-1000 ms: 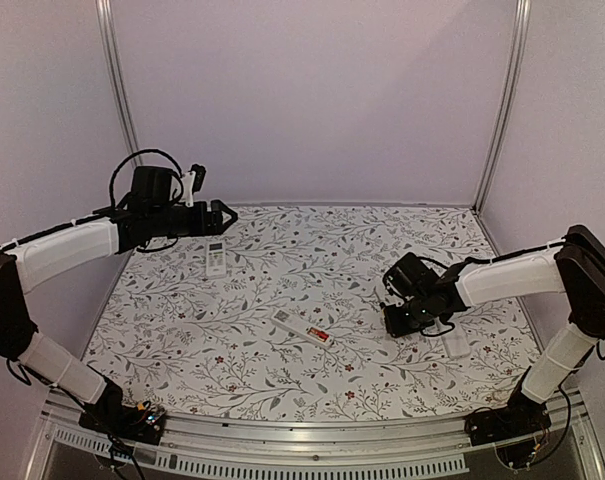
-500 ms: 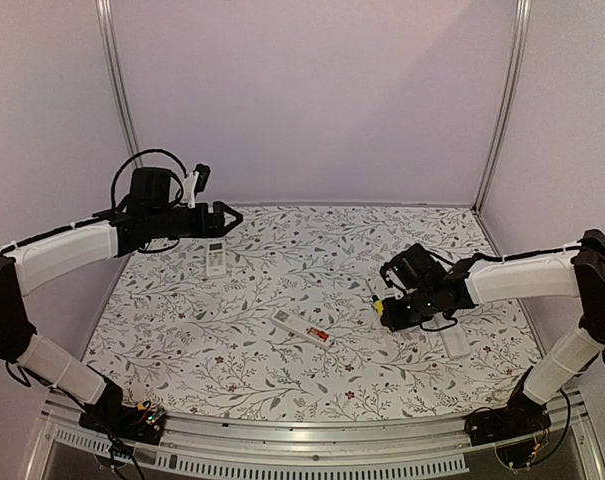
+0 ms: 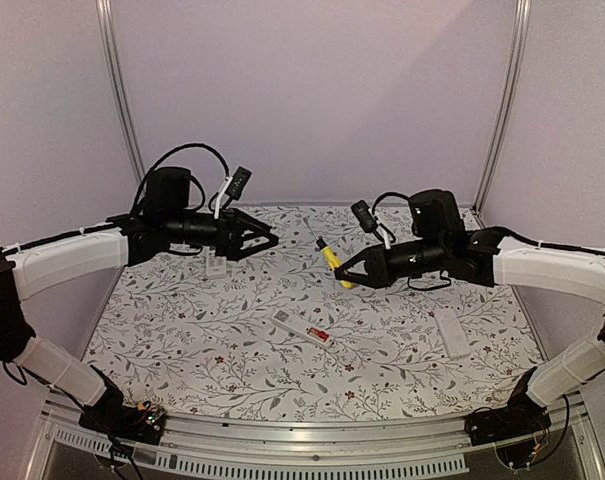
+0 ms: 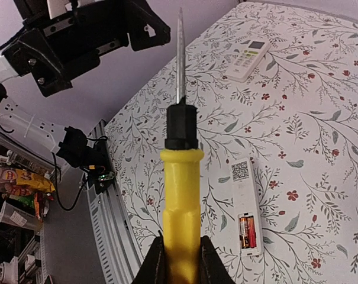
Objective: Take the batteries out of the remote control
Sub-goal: Pick up the screwdriver from the center of the board, then pass from the right arm to the left
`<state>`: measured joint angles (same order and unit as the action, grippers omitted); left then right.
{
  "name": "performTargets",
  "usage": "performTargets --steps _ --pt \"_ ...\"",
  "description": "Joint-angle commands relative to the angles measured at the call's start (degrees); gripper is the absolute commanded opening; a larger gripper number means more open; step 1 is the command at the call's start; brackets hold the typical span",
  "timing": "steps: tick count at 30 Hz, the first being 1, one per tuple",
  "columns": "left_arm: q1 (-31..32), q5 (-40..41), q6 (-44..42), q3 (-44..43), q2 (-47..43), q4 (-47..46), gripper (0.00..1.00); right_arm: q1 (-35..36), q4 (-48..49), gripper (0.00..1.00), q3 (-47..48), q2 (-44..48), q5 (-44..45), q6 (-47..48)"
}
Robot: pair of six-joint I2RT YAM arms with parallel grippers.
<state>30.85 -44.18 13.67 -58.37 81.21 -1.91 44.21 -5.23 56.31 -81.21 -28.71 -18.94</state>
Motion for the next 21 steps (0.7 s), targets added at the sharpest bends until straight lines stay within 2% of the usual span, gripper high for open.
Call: performTargets --steps 1,5,11,17,21 --pt "0.6 -7.8 0.7 0.6 1.5 -3.4 0.91 0.1 4.2 0.03 3.0 -1.6 -13.9 1.0" --pt "0.8 -10.7 2.6 0.9 1.9 -5.6 0.91 0.3 4.4 0.03 4.1 -3.7 -18.5 0.3" --pt "0.8 -14.1 5.6 1.8 2.3 -9.2 0.90 0.7 3.8 0.03 4.9 -5.6 -19.3 0.2" --pt "0.7 -14.5 7.5 1.7 4.1 -10.0 0.81 1.4 2.3 0.03 6.7 -7.5 -19.7 1.3" --pt "0.8 -15.3 8.2 1.5 5.0 -10.6 0.71 1.6 1.6 0.02 7.1 -8.6 -19.5 2.0"
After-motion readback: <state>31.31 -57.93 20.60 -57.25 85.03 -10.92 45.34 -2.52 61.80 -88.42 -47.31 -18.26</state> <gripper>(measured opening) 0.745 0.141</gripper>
